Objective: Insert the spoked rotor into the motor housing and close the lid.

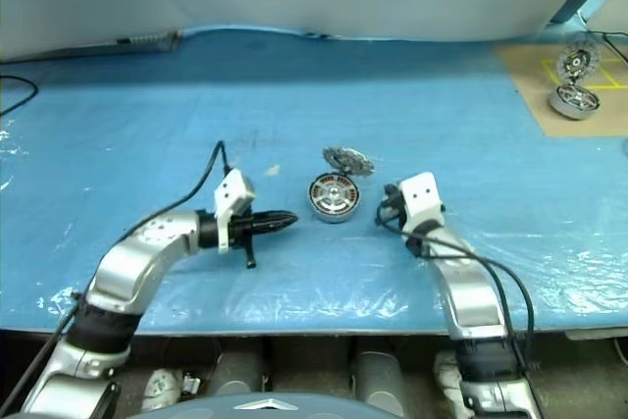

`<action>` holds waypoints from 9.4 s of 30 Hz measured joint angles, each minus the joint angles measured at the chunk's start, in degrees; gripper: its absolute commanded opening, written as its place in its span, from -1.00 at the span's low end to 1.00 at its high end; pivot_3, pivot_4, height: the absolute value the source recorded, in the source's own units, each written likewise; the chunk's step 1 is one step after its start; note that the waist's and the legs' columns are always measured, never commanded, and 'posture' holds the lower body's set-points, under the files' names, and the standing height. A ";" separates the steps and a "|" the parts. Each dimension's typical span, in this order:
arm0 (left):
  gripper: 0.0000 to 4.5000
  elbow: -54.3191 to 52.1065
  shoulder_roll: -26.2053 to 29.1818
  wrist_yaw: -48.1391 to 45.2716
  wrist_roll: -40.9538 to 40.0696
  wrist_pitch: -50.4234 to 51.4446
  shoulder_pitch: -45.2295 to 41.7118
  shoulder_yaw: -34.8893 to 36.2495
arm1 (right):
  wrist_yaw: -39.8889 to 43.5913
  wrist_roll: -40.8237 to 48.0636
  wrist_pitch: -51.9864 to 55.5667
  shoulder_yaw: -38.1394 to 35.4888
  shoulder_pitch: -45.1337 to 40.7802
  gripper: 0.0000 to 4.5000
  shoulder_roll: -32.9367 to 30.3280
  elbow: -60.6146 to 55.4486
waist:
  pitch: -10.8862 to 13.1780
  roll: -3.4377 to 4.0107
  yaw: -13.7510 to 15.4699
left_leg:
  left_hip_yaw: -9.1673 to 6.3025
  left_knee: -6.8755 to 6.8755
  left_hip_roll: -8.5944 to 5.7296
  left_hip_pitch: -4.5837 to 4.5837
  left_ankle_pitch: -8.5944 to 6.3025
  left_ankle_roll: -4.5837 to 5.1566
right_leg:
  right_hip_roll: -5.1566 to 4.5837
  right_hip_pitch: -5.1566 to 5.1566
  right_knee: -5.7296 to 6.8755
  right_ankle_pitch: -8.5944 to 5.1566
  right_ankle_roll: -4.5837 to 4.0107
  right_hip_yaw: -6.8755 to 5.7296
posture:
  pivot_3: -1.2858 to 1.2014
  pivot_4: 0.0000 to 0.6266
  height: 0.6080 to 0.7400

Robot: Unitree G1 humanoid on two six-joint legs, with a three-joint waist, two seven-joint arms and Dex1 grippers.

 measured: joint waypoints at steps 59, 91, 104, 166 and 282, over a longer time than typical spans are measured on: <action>-1.00 3.61 -3.79 14.69 2.79 -17.95 8.06 -0.56 | 7.85 3.94 11.17 11.80 -3.50 0.19 4.25 -9.55 | -0.02 -0.01 -0.39 | 0.07 0.16 0.11 0.38 -0.02 0.05 | 0.04 0.26 0.07 0.08 -0.12 0.04 | 0.03 -0.52 1.00; -1.00 11.23 -3.39 12.61 4.09 -25.25 8.54 -0.54 | 5.66 2.40 -0.86 11.10 -1.00 0.83 7.34 -2.20 | -0.07 -0.06 -0.43 | 0.07 0.11 0.10 0.49 -0.04 0.07 | 0.04 0.32 0.06 0.07 -0.10 0.06 | 0.03 -0.52 1.00; -1.00 12.54 -3.87 12.57 4.89 -26.53 8.54 -0.57 | 6.38 2.72 1.22 10.46 -1.92 0.92 7.74 -2.52 | -0.07 -0.07 -0.50 | 0.08 0.05 0.09 0.58 -0.04 0.07 | 0.04 0.32 0.05 0.07 -0.10 0.10 | 0.03 -0.52 1.00; -1.00 16.67 -7.81 21.13 5.68 -32.09 3.87 5.12 | 6.78 1.96 -0.42 10.16 -1.98 0.92 8.05 -2.20 | -0.06 -0.07 -0.46 | 0.10 -0.13 0.03 0.68 -0.04 0.07 | 0.04 0.26 -0.08 0.05 -0.07 0.11 | 0.03 -0.52 1.00; -0.86 18.86 -8.60 25.02 6.66 -23.98 0.34 6.40 | 7.39 -6.17 -8.15 13.53 -4.32 1.00 4.95 1.91 | -0.05 -0.09 -0.50 | 0.07 -0.08 0.03 0.07 -0.02 0.05 | 0.05 -0.09 -0.03 0.03 -0.04 0.09 | 0.03 -0.52 1.00</action>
